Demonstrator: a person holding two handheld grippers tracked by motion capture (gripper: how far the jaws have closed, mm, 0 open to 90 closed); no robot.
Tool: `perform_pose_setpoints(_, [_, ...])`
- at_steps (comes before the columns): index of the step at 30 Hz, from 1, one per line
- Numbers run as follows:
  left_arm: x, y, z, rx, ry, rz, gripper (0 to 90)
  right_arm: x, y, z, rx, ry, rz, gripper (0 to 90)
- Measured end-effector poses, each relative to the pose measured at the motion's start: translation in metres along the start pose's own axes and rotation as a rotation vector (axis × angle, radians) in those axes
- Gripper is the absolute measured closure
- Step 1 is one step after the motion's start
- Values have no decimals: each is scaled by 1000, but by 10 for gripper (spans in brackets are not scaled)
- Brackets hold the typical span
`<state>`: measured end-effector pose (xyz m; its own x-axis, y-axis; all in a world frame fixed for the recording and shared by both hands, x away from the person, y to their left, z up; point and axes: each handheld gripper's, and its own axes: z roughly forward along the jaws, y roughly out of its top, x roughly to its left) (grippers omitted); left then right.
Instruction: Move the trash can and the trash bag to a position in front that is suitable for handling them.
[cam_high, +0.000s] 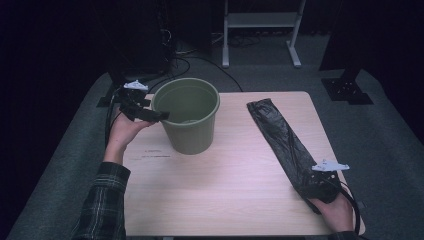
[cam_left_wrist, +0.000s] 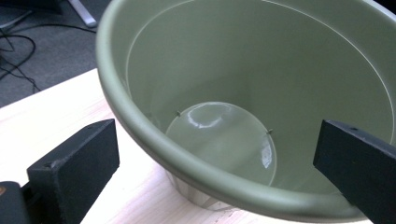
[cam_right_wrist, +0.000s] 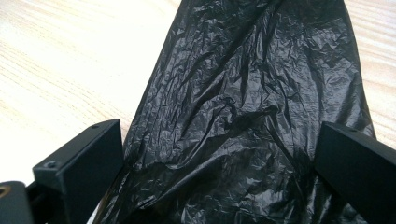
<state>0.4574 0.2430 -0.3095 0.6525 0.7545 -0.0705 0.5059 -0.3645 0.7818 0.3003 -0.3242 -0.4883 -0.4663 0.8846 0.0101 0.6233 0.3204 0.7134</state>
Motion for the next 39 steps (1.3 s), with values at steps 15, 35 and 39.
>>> perform_pose_setpoints(15, [3, 0, 8, 11, -27, -21, 0, 0, 0, -1, 1, 0, 1, 5])
perform_pose_setpoints(35, [-39, -3, 8, 35, -110, 56, 0, 0, -1, 0, -1, 0, 1, 4])
perform_pose_setpoints(39, [-53, -5, 6, 36, -128, 88, 0, 0, 0, 0, 1, 0, 0, 4])
